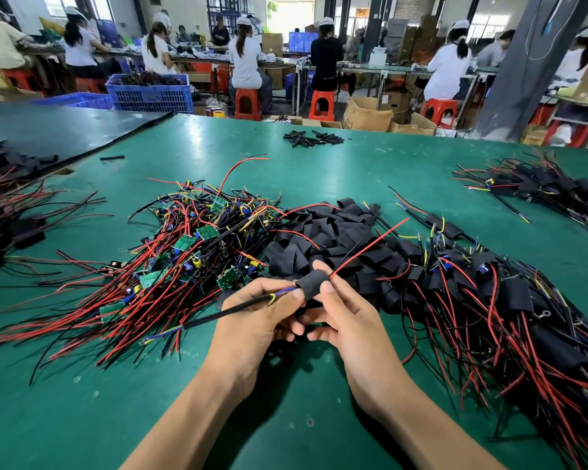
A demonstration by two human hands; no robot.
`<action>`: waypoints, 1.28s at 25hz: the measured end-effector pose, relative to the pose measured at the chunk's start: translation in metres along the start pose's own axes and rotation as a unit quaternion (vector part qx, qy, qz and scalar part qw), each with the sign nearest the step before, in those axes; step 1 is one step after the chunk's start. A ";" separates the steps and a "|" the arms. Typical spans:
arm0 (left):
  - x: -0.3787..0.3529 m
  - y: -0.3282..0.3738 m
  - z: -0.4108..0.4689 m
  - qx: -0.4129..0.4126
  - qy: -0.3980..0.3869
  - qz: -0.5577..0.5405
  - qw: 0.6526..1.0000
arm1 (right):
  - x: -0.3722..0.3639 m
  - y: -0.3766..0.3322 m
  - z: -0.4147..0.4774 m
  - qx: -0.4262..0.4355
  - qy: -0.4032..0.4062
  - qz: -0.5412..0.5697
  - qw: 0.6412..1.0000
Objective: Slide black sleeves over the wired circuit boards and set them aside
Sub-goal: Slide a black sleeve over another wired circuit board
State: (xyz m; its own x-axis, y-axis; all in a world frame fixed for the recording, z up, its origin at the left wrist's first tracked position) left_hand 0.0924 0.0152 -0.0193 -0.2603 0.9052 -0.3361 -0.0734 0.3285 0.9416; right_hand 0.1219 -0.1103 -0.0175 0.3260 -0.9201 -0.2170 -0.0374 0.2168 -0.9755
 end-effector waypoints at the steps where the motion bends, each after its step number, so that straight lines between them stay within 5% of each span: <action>1: 0.000 0.000 0.000 -0.003 -0.002 -0.001 1.000 | -0.002 -0.001 -0.001 0.000 -0.004 0.001 1.000; 12: 0.005 0.000 0.002 -0.010 0.000 0.004 1.000 | -0.008 -0.002 -0.002 -0.012 -0.017 0.023 1.000; 19: -0.006 0.001 0.003 -0.004 -0.042 0.019 0.999 | 0.030 -0.006 0.006 -0.030 0.116 0.070 0.990; 25: -0.002 -0.005 0.006 0.024 -0.040 -0.009 0.999 | 0.024 0.007 0.007 -0.121 0.081 0.223 0.964; 32: 0.000 -0.004 0.007 0.029 -0.049 -0.002 0.998 | 0.018 0.004 0.003 -0.123 0.045 0.201 0.971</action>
State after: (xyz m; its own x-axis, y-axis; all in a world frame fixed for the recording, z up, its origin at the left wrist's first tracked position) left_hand 0.0991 0.0158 -0.0228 -0.1650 0.9249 -0.3424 -0.0179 0.3443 0.9387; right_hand 0.1307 -0.1248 -0.0252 0.1549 -0.8046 -0.5733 -0.3720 0.4901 -0.7883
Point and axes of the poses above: each hand's wrist, its own z-axis towards the middle knuckle, its own x-axis out of the back of the hand, y = z × x, the point moved 8 cm from there along z, towards the middle knuckle, and after that the axes turned 1 degree about -x, right-handed, at the moved point
